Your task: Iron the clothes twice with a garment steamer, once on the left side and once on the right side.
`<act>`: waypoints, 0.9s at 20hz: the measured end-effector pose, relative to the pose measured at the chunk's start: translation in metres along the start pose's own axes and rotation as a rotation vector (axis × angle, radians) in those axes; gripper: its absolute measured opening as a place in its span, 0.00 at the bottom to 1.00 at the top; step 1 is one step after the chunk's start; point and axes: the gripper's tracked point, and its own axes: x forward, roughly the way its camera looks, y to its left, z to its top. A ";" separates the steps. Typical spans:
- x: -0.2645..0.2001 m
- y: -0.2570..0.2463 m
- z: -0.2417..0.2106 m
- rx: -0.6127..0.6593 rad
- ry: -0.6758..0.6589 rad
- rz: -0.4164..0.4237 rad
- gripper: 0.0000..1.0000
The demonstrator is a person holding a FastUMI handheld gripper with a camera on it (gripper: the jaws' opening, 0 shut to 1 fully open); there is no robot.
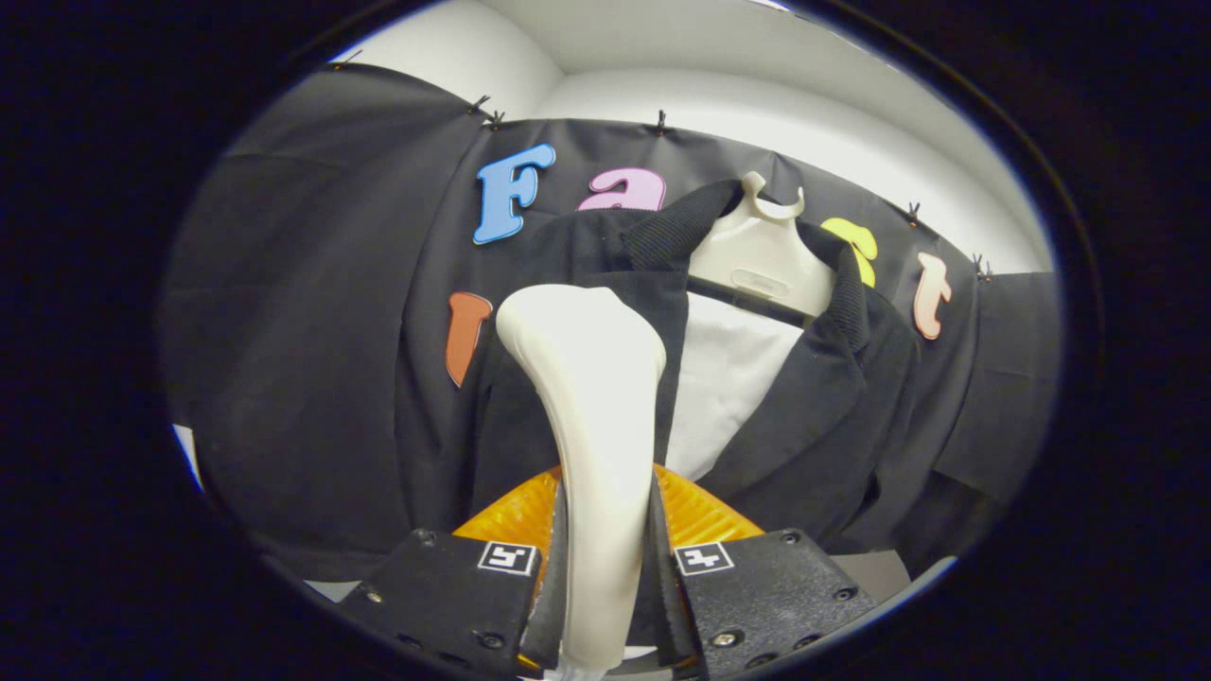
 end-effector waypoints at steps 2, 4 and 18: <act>0.002 0.003 -0.010 -0.002 0.015 -0.001 0.40; 0.000 0.001 -0.023 -0.004 0.029 -0.008 0.40; -0.011 0.019 -0.108 -0.020 0.147 0.015 0.40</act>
